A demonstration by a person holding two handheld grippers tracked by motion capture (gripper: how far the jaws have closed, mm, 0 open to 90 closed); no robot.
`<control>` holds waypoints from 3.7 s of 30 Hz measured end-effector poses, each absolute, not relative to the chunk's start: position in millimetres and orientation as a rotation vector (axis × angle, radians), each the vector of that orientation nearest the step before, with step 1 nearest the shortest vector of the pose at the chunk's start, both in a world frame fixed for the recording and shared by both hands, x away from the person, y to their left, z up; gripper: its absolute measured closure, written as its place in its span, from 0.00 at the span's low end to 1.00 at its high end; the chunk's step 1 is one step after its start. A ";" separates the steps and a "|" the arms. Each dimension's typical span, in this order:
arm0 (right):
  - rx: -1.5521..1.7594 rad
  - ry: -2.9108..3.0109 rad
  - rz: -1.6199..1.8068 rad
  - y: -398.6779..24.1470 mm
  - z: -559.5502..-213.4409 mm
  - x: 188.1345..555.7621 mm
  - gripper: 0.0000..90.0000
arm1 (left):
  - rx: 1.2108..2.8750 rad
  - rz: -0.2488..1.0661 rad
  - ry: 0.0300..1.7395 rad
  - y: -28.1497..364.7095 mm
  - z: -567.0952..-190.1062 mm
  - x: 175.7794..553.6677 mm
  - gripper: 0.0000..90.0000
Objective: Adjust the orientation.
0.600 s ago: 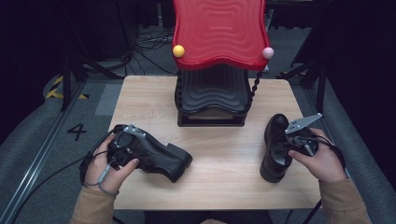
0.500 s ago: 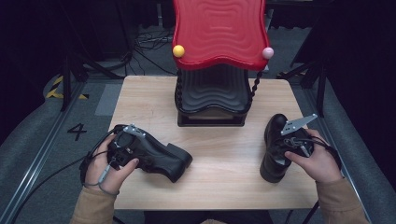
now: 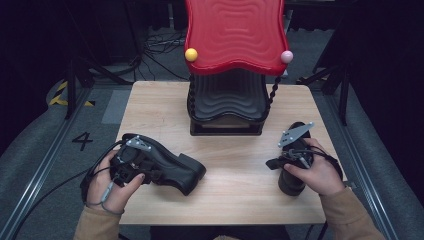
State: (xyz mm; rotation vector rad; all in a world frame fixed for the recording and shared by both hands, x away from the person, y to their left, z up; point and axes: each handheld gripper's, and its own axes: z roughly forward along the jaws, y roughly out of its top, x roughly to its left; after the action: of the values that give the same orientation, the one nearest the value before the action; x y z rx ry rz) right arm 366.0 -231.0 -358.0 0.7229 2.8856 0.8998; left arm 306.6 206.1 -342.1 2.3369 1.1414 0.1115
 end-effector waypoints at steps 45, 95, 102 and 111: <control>0.432 3.049 0.987 -51.9 -404.0 391.5 1.00 | 2.341 0.058 1.164 214.3 -352.5 308.9 0.44; 0.512 2.877 0.888 -88.3 -368.6 405.8 0.75 | 2.358 0.048 1.134 208.2 -353.2 312.6 0.44; 0.347 2.886 0.804 -56.5 -367.9 409.8 0.61 | 2.358 0.043 1.137 209.7 -353.8 310.7 0.44; 0.268 2.936 0.729 -34.3 -372.7 426.2 0.60 | 2.355 0.039 1.152 212.5 -355.5 309.0 0.44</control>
State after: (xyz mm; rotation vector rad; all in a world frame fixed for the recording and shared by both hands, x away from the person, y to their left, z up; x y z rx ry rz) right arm 426.2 -34.3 -372.7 0.2681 2.9363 0.7294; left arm 309.0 212.5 -355.5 2.3550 1.1516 0.0389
